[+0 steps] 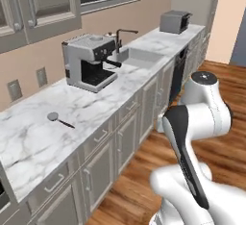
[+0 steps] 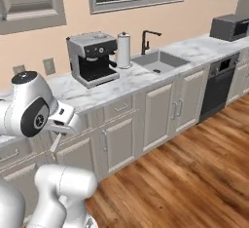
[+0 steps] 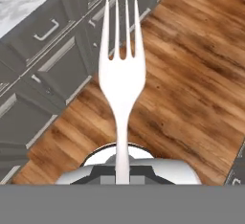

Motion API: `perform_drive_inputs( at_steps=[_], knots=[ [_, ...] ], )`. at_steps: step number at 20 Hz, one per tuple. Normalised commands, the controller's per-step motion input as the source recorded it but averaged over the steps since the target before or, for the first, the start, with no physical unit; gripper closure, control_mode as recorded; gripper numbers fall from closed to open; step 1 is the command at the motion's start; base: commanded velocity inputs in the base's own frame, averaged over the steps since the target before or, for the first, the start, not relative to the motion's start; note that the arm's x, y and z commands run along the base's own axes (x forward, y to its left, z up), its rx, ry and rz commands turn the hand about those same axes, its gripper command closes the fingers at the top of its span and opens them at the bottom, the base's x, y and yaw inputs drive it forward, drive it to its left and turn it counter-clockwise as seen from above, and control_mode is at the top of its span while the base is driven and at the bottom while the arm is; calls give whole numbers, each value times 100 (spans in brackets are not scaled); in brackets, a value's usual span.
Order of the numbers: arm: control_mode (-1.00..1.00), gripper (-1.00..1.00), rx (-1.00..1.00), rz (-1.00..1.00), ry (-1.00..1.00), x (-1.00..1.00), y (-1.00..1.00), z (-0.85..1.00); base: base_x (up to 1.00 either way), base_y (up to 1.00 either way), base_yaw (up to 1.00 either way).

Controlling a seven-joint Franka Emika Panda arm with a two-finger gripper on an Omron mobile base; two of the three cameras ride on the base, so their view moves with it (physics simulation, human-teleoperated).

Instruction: Take the fork and place it on the left side of the plate. Then take the spoon and place it on the right side of the plate. Make sure they're directly next to the plate.

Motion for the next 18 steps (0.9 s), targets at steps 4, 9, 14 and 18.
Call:
perform_drive_inputs(
  at_steps=[4,9,14,18],
  knots=[
    [100,100,0,0,0,0,0,0,-100,28,-45],
    [100,100,0,0,0,0,0,0,-100,33,-44],
    [100,100,0,0,0,0,0,0,-100,21,-43],
    [100,100,0,0,0,0,0,0,-100,-6,-34]
  ],
)
